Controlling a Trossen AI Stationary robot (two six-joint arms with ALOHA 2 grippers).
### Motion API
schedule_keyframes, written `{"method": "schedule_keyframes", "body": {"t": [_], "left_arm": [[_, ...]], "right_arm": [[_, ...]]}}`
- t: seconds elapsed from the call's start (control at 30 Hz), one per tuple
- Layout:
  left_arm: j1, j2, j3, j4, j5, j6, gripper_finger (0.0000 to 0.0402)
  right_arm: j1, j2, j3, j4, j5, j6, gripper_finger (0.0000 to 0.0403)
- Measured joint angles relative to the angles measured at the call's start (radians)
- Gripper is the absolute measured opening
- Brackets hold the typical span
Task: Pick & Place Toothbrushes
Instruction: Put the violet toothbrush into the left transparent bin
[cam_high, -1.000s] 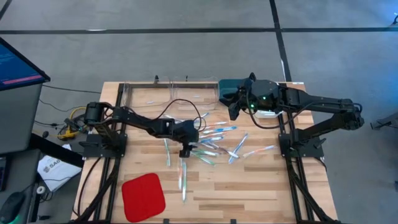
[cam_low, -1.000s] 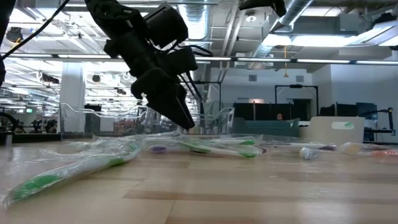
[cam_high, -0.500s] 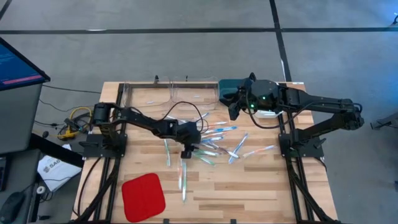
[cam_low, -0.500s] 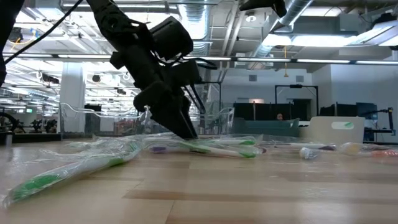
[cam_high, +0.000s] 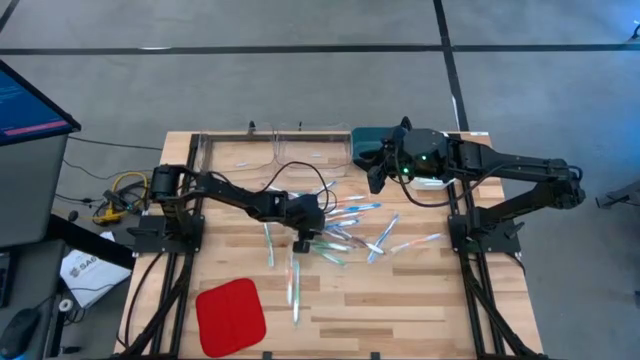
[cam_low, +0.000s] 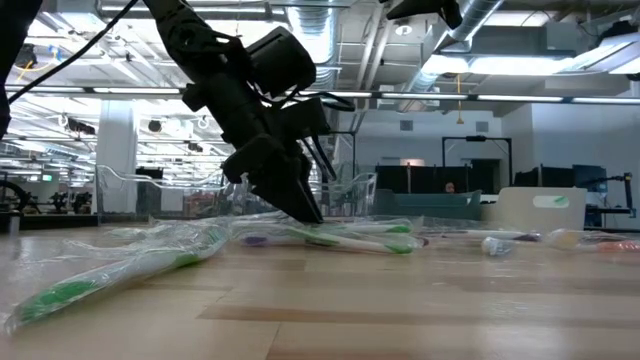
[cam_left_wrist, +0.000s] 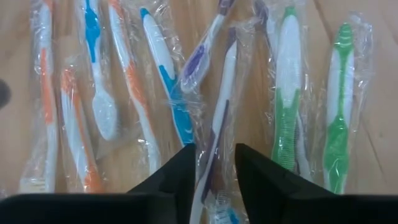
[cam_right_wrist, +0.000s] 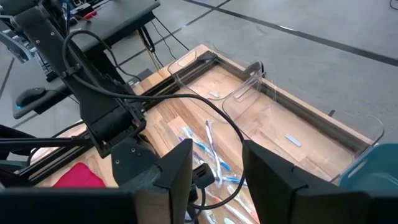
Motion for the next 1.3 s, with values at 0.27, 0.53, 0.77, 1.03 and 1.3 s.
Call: {"method": "schedule_keyframes", "body": {"t": [0.27, 0.53, 0.77, 1.03, 1.3], "left_arm": [[0.000, 0.000, 0.000, -0.019, 0.000, 0.043, 0.0102], [-0.001, 0.029, 0.001, -0.024, -0.001, 0.052, 0.0109], [-0.025, 0.047, 0.009, -0.021, -0.009, 0.053, 0.0106], [-0.029, 0.043, 0.021, -0.049, -0.045, 0.046, 0.0085], [-0.029, -0.032, 0.019, -0.063, -0.061, 0.043, 0.0014]], "right_arm": [[0.000, 0.000, 0.000, 0.000, 0.000, 0.000, 0.0135], [0.000, 0.000, 0.000, 0.000, 0.000, 0.000, 0.0137], [0.000, 0.000, 0.000, -0.009, 0.000, 0.000, 0.0134], [0.000, 0.000, 0.000, -0.024, 0.000, 0.000, 0.0136], [0.000, 0.000, 0.000, -0.027, 0.000, 0.000, 0.0133]]}}
